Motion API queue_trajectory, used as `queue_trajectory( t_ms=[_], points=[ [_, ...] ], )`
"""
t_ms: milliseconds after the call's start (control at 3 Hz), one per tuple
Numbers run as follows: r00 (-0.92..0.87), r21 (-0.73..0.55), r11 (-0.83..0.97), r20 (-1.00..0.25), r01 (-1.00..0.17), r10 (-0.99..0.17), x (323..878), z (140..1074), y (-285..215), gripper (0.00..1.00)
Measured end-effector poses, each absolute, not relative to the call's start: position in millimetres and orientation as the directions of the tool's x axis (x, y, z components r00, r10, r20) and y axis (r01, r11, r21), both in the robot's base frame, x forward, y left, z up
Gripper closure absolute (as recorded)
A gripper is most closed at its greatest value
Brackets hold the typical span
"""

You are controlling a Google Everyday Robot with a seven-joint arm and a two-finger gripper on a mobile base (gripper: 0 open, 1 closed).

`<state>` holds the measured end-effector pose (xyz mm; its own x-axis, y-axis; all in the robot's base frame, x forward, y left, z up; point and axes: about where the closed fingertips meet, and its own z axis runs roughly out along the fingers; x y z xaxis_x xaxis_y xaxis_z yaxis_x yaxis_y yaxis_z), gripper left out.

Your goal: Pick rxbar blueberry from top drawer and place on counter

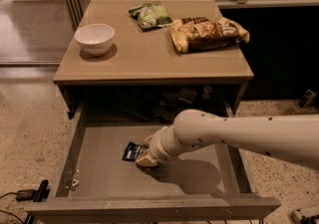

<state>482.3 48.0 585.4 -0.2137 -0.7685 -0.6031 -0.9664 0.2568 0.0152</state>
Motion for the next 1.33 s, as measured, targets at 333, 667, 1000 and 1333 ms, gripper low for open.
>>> queue_trajectory(
  t_ms=[333,667,1000,1333],
  points=[
    [-0.214,0.015,0.257,-0.603,-0.966,-0.769,482.3,585.4,48.0,1.0],
    [-0.214,0.015,0.257,-0.603,-0.966,-0.769,482.3,589.7,48.0,1.0],
    [-0.2,-0.014,0.264,-0.615,-0.964,-0.763,484.7,617.0,31.7,1.0],
    [-0.161,-0.061,0.262,-0.647,-0.963,-0.746,483.3,664.3,11.0,1.0]
  ],
)
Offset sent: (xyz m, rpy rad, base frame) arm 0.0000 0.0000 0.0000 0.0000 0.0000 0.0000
